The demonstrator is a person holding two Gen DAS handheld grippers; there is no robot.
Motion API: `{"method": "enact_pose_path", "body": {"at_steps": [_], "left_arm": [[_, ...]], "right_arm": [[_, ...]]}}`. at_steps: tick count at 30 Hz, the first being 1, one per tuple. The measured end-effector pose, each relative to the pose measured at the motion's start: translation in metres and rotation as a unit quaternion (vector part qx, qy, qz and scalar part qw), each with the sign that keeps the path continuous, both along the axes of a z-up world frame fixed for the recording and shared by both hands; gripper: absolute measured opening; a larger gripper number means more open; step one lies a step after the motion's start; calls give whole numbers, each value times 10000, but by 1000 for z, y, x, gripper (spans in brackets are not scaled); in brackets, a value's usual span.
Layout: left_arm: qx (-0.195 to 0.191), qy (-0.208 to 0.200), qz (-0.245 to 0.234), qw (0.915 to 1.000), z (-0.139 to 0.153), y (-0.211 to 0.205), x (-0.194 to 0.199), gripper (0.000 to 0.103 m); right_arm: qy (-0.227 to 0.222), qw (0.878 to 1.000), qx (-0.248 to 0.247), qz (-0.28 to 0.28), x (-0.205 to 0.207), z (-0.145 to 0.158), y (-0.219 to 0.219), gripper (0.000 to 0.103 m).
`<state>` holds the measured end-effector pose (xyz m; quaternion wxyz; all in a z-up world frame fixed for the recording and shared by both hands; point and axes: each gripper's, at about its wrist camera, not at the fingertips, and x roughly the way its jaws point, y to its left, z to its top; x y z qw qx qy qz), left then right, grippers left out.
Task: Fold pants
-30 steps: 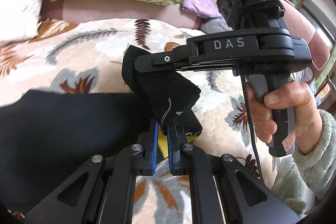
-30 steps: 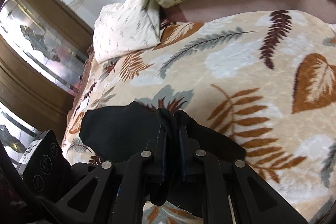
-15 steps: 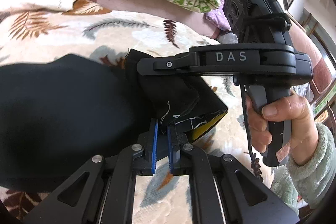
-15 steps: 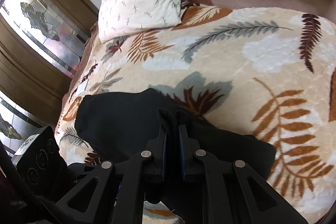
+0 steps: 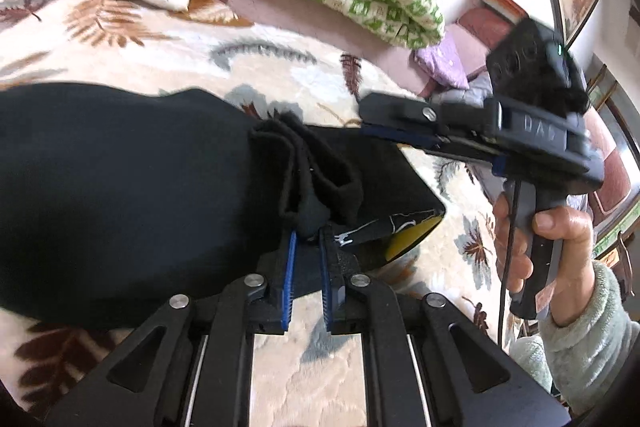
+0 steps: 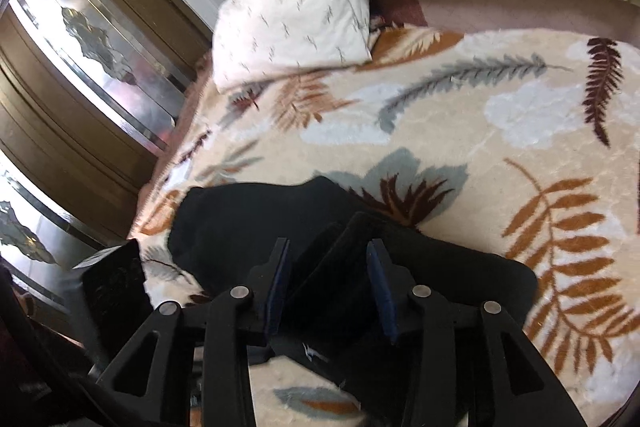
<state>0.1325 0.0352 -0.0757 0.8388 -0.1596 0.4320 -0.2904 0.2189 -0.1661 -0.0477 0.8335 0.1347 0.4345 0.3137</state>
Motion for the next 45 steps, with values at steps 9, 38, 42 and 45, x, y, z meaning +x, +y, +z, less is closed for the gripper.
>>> {"method": "enact_pose_path", "body": {"at_steps": [9, 38, 42, 45], "left_arm": [[113, -497, -369, 9980, 46, -33, 9, 7], [578, 57, -296, 9979, 4, -59, 37, 4], [669, 55, -328, 9972, 5, -66, 41, 4], [809, 107, -367, 9960, 0, -73, 44, 5]], "right_arm": [[-149, 9991, -65, -399, -31, 10, -46, 41], [-436, 9937, -846, -600, -85, -29, -80, 58], [-439, 9899, -1233, -541, -96, -44, -68, 58], [-476, 9884, -1269, -679, -91, -48, -57, 58]]}}
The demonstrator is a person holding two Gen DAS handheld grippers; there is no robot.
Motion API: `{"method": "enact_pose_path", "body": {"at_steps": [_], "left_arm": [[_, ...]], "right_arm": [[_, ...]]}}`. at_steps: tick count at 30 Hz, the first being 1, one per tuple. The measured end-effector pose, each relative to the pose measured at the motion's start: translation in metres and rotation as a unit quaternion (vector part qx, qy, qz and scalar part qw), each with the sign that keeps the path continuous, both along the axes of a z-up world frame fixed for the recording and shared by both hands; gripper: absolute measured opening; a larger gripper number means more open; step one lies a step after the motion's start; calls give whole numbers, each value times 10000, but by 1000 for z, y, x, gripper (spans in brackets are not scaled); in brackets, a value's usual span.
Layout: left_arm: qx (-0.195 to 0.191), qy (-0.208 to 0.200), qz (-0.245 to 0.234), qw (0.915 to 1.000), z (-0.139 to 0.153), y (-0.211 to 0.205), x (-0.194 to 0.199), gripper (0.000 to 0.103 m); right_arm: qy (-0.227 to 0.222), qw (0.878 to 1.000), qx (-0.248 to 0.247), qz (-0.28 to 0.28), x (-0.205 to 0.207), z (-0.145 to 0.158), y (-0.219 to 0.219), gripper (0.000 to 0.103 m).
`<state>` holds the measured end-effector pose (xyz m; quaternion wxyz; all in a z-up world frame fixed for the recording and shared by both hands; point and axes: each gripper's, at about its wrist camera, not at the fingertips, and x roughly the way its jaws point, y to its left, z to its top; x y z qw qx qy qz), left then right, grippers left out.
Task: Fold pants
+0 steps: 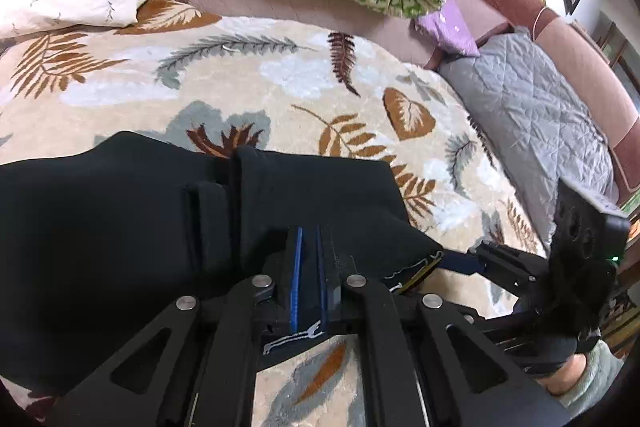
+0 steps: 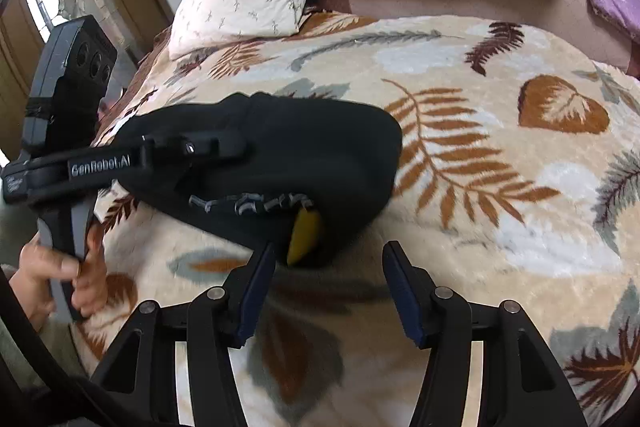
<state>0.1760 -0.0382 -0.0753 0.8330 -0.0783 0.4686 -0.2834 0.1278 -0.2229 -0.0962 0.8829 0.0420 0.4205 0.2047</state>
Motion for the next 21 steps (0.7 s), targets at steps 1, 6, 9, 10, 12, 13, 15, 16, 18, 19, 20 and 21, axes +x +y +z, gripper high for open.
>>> {"method": "enact_pose_path", "body": {"at_steps": [1, 6, 9, 10, 12, 13, 15, 16, 18, 19, 20, 21], "left_arm": [[61, 33, 6, 10000, -3, -2, 1, 5], [146, 171, 59, 9997, -15, 3, 2, 4], [-19, 206, 140, 9997, -25, 10, 0, 2], [-179, 219, 181, 9994, -28, 15, -1, 2], [-263, 227, 201, 9992, -28, 17, -2, 1], [-231, 202, 191, 9993, -27, 16, -2, 1], [-124, 110, 125, 9998, -21, 14, -5, 1], [-98, 100, 109, 9998, -18, 14, -6, 1], [-166, 57, 82, 9998, -11, 18, -8, 1], [-162, -6, 84, 9998, -6, 19, -9, 1], [-160, -61, 77, 9998, -3, 19, -10, 1], [-143, -115, 74, 9998, 1, 19, -10, 2]], "right_arm": [[-57, 9999, -51, -91, 2, 0, 4, 56], [56, 9982, -94, -589, 5, -10, 3, 12], [103, 9972, 2, -735, 1, -20, -1, 9], [127, 9969, 56, -771, 1, -23, -2, 9], [156, 9969, 91, -768, 3, -24, -4, 9], [164, 9974, 50, -707, 4, -23, -4, 9], [240, 9976, -25, -649, 2, -18, -8, 28], [379, 9973, 68, -621, 1, -15, -12, 31], [517, 9964, 308, -599, -6, -6, -23, 33], [430, 9965, 389, -603, -11, 5, -29, 33], [359, 9964, 476, -598, -13, 12, -32, 35], [257, 9957, 637, -617, -13, 21, -36, 35]]}}
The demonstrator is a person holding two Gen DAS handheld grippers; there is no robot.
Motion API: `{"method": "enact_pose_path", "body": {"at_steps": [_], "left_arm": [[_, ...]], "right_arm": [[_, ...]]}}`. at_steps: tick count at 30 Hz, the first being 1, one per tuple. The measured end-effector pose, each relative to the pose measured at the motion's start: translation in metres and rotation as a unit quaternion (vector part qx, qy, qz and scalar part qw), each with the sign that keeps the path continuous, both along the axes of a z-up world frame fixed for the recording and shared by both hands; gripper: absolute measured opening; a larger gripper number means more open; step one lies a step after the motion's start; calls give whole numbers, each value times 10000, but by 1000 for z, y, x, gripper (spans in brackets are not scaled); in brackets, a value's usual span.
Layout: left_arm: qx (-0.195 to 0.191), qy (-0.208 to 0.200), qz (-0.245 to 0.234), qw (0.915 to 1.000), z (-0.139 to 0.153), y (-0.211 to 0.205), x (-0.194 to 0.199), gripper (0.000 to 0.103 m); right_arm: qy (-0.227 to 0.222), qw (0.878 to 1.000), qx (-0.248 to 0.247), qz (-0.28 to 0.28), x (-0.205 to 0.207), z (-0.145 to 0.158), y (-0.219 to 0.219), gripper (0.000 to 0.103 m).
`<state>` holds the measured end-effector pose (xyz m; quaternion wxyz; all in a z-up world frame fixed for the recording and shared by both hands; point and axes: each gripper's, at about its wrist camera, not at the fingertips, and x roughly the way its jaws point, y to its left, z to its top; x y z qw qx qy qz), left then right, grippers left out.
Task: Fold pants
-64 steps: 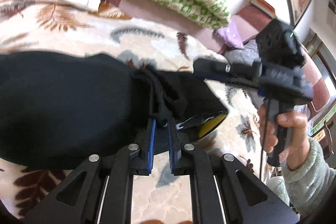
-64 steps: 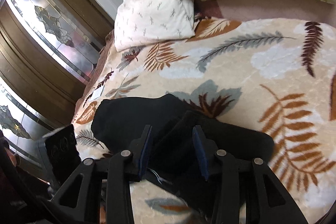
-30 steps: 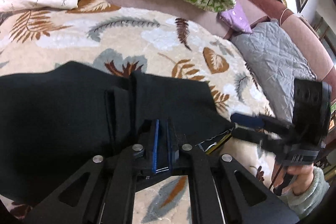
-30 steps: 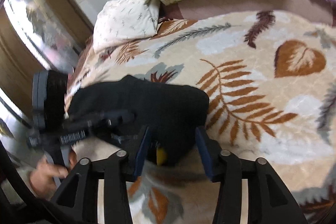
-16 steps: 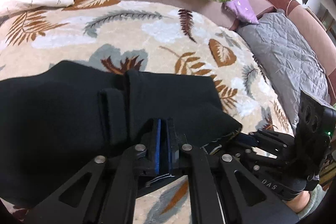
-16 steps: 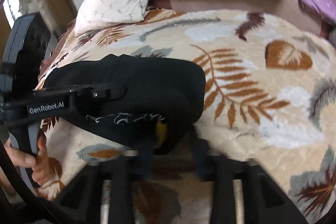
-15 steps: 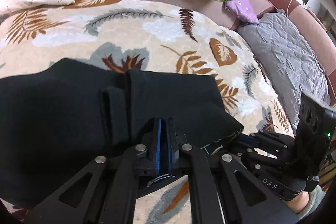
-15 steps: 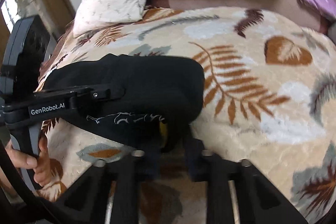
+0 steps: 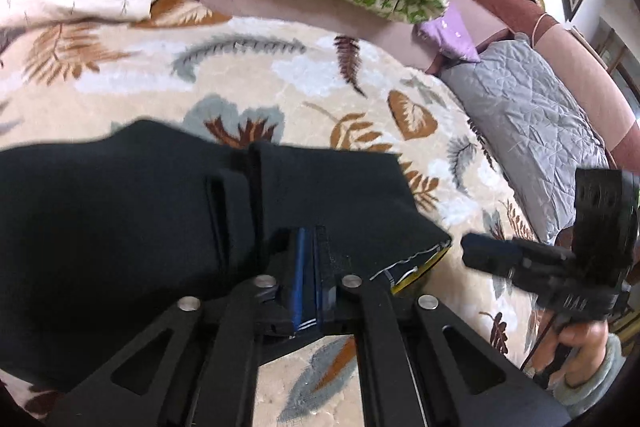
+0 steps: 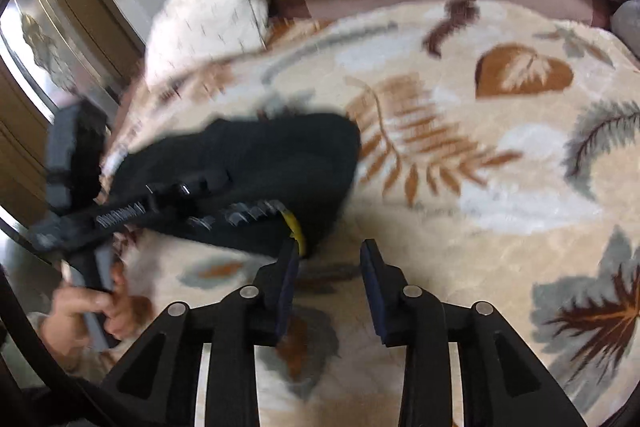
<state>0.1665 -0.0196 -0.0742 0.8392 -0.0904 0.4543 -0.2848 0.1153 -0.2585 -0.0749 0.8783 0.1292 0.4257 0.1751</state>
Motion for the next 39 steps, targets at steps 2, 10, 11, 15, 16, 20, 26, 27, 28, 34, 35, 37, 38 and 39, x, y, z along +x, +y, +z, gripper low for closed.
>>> {"method": "enact_pose_path", "body": {"at_steps": [2, 10, 11, 15, 16, 20, 26, 27, 28, 34, 35, 37, 38, 39], "left_arm": [[40, -53, -47, 10000, 6, -6, 2, 2], [535, -12, -224, 9983, -8, -24, 10, 2], [569, 29, -175, 9982, -15, -20, 10, 2], [90, 145, -63, 9998, -27, -2, 9, 2], [128, 103, -73, 9998, -25, -3, 7, 1], [75, 55, -64, 9999, -18, -1, 3, 1], [-122, 149, 50, 9998, -23, 8, -2, 1], [-172, 150, 80, 9997, -25, 9, -5, 1], [-214, 162, 108, 9996, -26, 11, -6, 1], [-496, 241, 247, 9982, -27, 20, -14, 1], [-491, 232, 244, 9982, -26, 20, -15, 1], [-508, 248, 245, 9981, -27, 23, -17, 1], [-523, 265, 250, 9980, -28, 23, -17, 1], [-544, 285, 262, 9978, -28, 24, -17, 1]], "right_arm": [[-121, 9998, 128, -50, 8, 10, 2, 35], [-159, 9998, -117, -6, 33, -9, 37, 17], [-170, 9997, -189, -18, 30, -16, 38, 17], [-254, 9994, -231, -3, 20, -36, 37, 18], [-287, 9987, -408, 81, 20, -36, 42, 18], [-90, 9985, -421, 323, 30, -13, 40, 21], [-236, 9972, -546, 446, 68, 24, 49, 41], [-261, 9952, -807, 491, 76, 24, 57, 43], [-270, 9938, -938, 531, 82, 22, 63, 45], [-51, 9863, -1312, 996, 110, 2, 92, 46], [-58, 9852, -1350, 1054, 112, 2, 94, 46], [-168, 9854, -1179, 1213, 112, 9, 98, 46], [-187, 9847, -1125, 1319, 113, 11, 102, 46], [-197, 9831, -1125, 1429, 115, 11, 107, 45]]}}
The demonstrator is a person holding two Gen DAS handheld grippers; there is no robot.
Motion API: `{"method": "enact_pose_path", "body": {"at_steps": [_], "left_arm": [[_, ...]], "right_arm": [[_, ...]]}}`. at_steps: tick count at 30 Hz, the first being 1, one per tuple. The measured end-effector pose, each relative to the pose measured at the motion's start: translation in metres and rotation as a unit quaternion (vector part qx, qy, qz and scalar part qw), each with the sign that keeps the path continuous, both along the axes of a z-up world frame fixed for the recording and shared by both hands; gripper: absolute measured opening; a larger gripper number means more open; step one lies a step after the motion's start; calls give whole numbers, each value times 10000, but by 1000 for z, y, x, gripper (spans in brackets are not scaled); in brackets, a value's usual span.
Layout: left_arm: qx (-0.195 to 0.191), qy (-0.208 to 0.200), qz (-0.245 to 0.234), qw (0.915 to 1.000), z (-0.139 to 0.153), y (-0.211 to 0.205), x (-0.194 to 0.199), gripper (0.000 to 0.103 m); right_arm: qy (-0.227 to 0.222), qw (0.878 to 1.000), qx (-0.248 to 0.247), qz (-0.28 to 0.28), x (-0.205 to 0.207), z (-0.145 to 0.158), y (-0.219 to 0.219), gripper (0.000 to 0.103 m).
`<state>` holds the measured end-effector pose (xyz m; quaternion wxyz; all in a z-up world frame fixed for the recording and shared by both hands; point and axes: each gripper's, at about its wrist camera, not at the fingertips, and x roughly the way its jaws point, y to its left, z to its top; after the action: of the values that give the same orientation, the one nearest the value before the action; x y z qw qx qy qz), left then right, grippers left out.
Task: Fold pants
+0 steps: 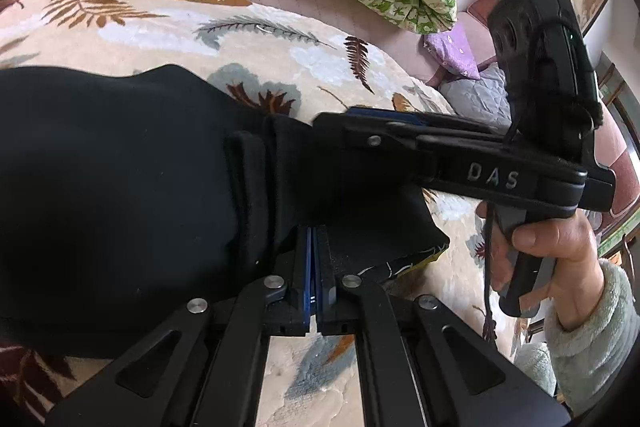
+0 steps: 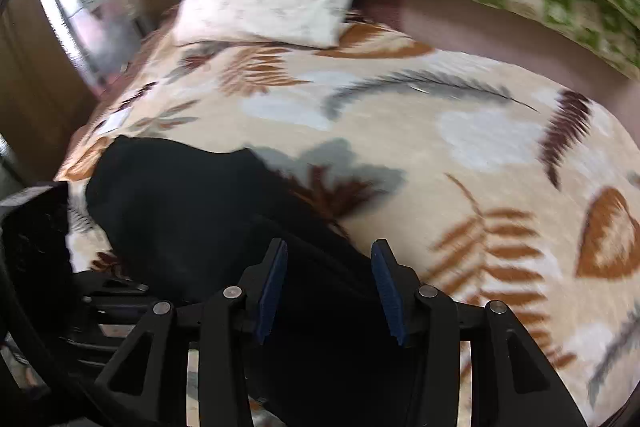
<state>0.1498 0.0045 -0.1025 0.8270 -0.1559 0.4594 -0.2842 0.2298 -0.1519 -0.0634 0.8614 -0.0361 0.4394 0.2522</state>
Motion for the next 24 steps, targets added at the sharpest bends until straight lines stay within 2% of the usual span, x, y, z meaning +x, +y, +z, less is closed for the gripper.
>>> {"method": "enact_pose_path", "body": {"at_steps": [4, 6, 8, 16, 22, 24], "left_arm": [[84, -21, 11, 10000, 0, -2, -1, 1], [74, -2, 27, 10000, 0, -1, -2, 1], [86, -5, 38, 10000, 2, 1, -3, 1], [103, -32, 205, 9997, 4, 14, -4, 1], [107, 29, 161, 9998, -3, 15, -3, 1], [45, 42, 161, 9999, -3, 16, -2, 1]], "right_arm": [[107, 9978, -470, 450, 4, -11, 29, 42], [173, 9969, -515, 576, 6, -16, 36, 17], [237, 9971, -367, 618, 8, -13, 37, 8], [48, 9976, 134, 677, 8, 6, 40, 7], [61, 9982, 193, 561, 10, -24, 42, 8], [1, 9982, 306, 524, 8, -26, 38, 14]]}}
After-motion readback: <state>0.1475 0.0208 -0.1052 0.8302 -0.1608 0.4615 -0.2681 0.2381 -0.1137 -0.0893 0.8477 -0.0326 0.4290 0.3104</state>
